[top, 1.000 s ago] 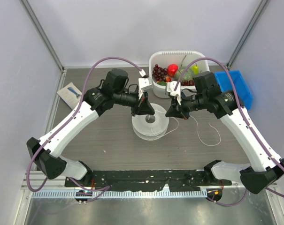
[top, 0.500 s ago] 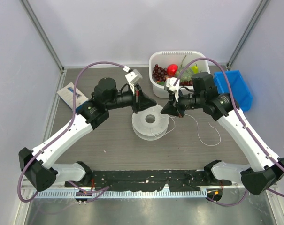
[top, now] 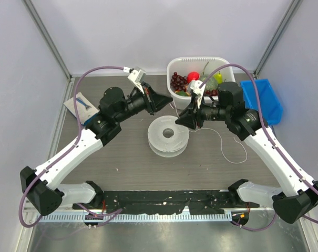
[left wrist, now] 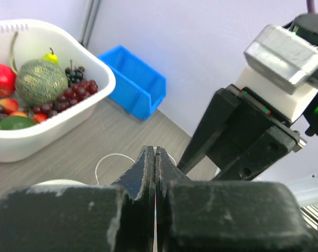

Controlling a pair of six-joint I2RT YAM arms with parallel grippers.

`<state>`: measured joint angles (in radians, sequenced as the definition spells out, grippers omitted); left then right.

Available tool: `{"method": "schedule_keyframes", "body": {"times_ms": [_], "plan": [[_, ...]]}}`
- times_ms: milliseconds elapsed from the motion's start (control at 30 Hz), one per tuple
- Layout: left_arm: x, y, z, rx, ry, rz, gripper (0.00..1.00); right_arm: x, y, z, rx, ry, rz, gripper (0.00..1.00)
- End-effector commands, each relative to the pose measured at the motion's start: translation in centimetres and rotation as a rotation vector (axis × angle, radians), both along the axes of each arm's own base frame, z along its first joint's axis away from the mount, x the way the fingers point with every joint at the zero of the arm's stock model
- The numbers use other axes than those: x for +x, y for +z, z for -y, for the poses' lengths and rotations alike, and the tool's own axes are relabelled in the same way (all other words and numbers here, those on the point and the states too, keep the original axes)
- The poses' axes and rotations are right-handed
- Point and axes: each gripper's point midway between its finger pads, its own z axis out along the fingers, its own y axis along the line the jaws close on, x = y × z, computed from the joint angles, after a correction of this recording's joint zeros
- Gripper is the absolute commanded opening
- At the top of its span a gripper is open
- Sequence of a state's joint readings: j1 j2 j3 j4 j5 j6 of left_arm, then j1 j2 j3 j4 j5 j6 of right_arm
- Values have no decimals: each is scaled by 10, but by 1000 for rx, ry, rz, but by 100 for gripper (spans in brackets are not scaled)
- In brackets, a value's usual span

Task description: Wrap the cables

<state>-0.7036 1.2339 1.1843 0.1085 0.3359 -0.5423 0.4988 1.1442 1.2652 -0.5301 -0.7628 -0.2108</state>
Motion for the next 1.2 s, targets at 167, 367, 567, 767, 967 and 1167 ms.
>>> {"method": "schedule_keyframes", "body": {"times_ms": [167, 367, 567, 767, 967, 1167], "plan": [[-9, 43, -23, -61, 55, 160, 0, 21, 42, 21, 65, -226, 152, 64], [-6, 44, -25, -44, 75, 168, 0, 17, 70, 19, 109, -187, 278, 70], [-2, 45, -22, -24, 83, 126, 0, 18, 86, 8, 147, -141, 288, 80], [-6, 45, -19, -31, 73, 121, 0, 32, 96, -7, 181, -132, 297, 81], [-1, 46, -21, -45, 103, 105, 0, 27, 87, -27, 168, -79, 319, 73], [3, 47, -24, -61, 135, 93, 0, 26, 83, -36, 159, -78, 350, 53]]}}
